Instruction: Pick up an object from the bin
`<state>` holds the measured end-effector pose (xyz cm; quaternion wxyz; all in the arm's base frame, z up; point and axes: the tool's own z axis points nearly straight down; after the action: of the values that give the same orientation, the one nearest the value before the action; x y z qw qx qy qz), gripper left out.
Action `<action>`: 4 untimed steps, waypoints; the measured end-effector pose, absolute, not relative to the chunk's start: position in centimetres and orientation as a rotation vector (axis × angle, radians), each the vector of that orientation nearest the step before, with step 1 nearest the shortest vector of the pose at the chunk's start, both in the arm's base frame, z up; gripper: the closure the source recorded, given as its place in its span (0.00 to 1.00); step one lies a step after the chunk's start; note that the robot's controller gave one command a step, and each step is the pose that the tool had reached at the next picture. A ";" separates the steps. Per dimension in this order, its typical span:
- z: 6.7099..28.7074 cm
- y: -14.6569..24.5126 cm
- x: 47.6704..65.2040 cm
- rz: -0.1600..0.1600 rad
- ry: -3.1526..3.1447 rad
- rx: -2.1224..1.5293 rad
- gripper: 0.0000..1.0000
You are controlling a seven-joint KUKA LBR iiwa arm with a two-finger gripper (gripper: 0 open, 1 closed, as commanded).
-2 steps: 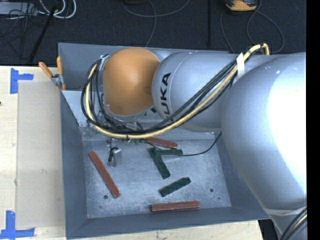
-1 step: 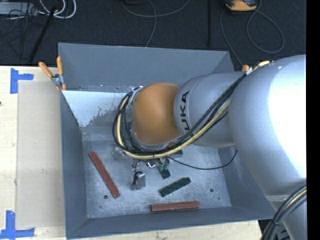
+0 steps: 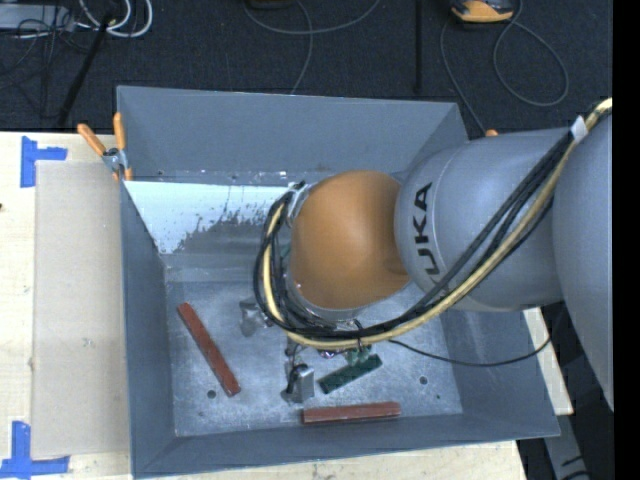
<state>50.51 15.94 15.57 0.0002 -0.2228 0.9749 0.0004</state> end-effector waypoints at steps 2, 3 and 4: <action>7.0 1.1 49.1 -0.002 3.068 -0.673 0.00; 7.2 1.3 49.0 -0.002 3.076 -0.679 1.00; 18.7 2.7 51.0 -0.001 3.050 -0.717 1.00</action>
Offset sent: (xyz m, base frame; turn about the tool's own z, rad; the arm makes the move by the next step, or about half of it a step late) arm -0.0110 -0.0781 -0.0857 0.0253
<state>51.03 2.67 18.67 0.0042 -0.2288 0.9735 -0.0004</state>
